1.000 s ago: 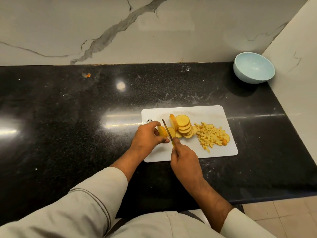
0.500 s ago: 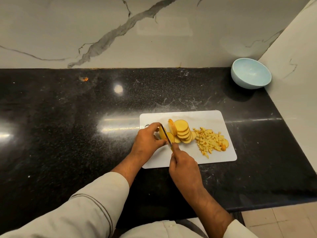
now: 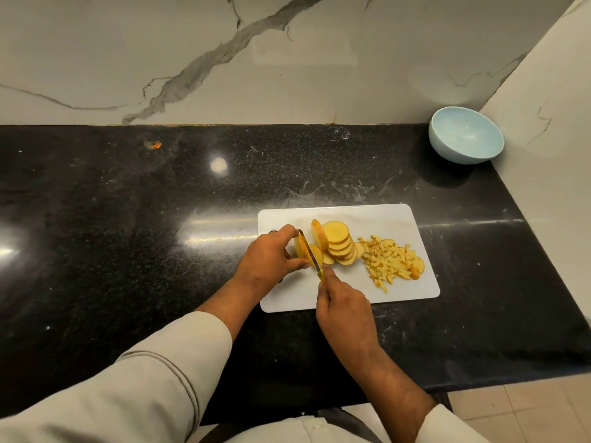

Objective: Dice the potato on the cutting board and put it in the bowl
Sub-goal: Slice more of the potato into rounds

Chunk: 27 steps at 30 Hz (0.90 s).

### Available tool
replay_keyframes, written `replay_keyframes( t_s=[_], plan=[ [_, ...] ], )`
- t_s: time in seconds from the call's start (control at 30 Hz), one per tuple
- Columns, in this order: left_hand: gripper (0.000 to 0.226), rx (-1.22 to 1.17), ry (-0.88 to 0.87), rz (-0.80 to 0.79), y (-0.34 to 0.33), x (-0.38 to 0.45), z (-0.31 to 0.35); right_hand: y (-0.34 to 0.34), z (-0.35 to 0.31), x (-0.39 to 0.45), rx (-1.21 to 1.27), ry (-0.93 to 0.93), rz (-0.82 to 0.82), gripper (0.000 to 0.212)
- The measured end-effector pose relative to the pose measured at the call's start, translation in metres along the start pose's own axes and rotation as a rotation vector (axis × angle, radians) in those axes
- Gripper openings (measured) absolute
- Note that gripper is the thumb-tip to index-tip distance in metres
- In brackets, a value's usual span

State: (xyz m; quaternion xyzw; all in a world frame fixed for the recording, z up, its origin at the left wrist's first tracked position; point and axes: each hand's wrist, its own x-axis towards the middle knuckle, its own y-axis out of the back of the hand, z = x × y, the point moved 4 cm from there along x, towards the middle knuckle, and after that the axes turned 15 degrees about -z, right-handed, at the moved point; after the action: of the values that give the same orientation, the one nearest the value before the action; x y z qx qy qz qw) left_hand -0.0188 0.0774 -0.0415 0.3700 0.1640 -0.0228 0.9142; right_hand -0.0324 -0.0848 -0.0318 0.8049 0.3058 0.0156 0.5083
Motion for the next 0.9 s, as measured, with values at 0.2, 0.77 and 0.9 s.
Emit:
replay_keyframes(
  t_s=[0.2,0.77,0.9],
  plan=[
    [0.056,0.072,0.022,-0.036,0.001,0.003,0.003,0.001,0.0,0.003,0.007,-0.007,0.022,0.025],
    [0.043,-0.011,0.033,-0.037,0.005,0.008,0.005,-0.013,-0.001,0.013,-0.166,-0.047,-0.077,0.025],
    [0.042,-0.02,0.035,-0.087,0.009,0.012,0.005,-0.013,0.0,0.012,-0.177,-0.046,-0.077,0.025]
  ],
)
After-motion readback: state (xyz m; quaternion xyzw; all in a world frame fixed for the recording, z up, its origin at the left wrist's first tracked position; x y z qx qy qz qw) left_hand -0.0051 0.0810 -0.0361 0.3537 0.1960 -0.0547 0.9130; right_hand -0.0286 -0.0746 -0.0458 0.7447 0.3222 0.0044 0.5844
